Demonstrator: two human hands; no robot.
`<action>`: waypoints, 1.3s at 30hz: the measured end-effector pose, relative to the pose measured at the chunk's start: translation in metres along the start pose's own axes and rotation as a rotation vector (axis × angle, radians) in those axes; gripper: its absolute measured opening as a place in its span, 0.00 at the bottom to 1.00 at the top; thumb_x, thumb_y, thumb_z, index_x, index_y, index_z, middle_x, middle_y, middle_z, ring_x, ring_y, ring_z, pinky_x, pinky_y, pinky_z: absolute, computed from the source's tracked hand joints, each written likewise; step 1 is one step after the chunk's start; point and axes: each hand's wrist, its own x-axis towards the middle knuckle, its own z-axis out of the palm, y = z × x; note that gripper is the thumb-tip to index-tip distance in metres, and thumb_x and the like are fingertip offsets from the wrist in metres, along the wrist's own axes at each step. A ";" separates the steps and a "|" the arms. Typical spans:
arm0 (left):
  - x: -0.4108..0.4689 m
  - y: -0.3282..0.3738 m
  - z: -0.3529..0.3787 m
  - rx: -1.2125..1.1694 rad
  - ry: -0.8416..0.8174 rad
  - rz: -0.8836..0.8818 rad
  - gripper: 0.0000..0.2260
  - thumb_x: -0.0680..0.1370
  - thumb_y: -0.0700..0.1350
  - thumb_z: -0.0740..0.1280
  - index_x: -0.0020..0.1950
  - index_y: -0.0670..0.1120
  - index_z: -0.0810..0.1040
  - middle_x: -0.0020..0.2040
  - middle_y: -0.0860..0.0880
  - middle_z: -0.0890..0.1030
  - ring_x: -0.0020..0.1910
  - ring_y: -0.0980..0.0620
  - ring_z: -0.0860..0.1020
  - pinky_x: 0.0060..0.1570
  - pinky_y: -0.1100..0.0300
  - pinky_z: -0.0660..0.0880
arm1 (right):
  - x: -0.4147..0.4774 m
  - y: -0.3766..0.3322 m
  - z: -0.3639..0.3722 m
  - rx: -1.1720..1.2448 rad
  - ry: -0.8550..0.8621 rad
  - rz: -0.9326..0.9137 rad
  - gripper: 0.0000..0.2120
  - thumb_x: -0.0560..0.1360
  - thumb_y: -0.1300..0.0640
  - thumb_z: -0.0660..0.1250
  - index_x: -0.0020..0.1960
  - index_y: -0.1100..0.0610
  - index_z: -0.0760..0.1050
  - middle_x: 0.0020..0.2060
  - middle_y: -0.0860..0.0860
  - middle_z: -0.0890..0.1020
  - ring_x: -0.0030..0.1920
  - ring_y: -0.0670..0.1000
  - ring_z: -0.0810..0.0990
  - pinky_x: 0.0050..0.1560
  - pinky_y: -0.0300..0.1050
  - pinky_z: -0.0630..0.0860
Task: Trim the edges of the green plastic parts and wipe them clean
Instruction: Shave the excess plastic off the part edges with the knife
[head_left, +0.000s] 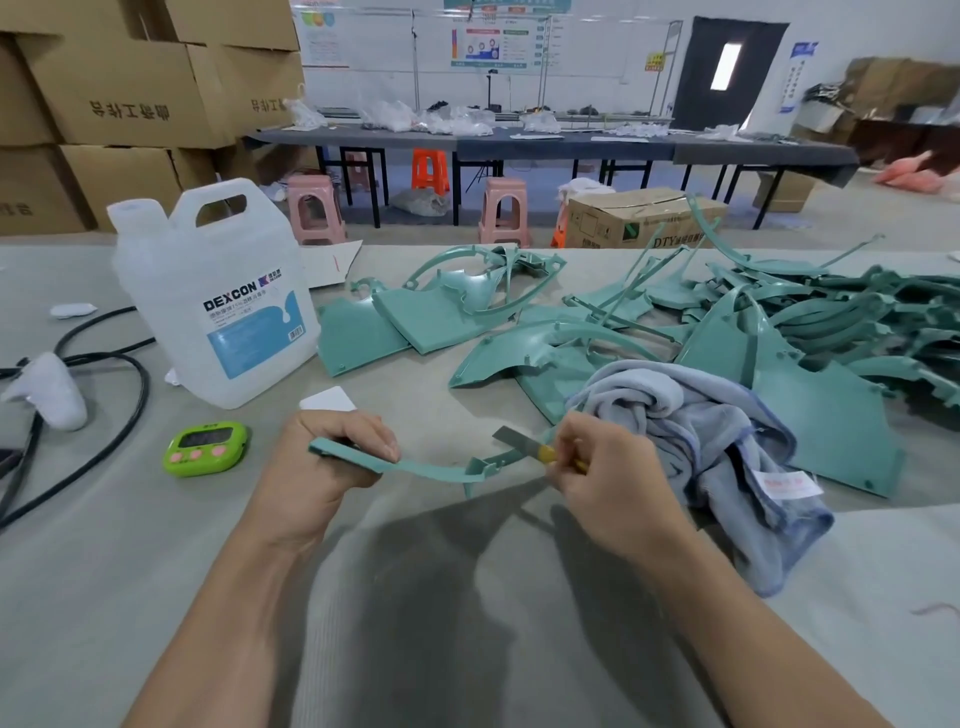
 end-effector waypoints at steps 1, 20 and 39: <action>0.000 0.000 -0.001 0.005 0.000 -0.002 0.32 0.59 0.12 0.60 0.28 0.50 0.83 0.30 0.50 0.81 0.34 0.57 0.78 0.44 0.71 0.75 | 0.002 0.002 0.004 -0.043 0.012 -0.007 0.16 0.74 0.65 0.69 0.36 0.47 0.70 0.29 0.45 0.79 0.26 0.43 0.73 0.28 0.40 0.71; 0.004 -0.008 0.008 -0.009 0.224 -0.193 0.13 0.52 0.31 0.60 0.25 0.46 0.80 0.30 0.49 0.81 0.33 0.56 0.77 0.33 0.67 0.70 | -0.022 -0.036 0.015 0.062 -0.080 -0.081 0.16 0.74 0.63 0.68 0.36 0.45 0.68 0.27 0.44 0.78 0.27 0.44 0.73 0.30 0.37 0.70; 0.005 -0.015 0.007 -0.025 0.318 -0.275 0.11 0.51 0.33 0.59 0.25 0.45 0.79 0.33 0.48 0.82 0.36 0.57 0.77 0.41 0.58 0.69 | -0.015 -0.039 0.002 1.187 -0.224 0.372 0.17 0.75 0.75 0.66 0.38 0.55 0.67 0.37 0.64 0.82 0.24 0.51 0.73 0.26 0.40 0.65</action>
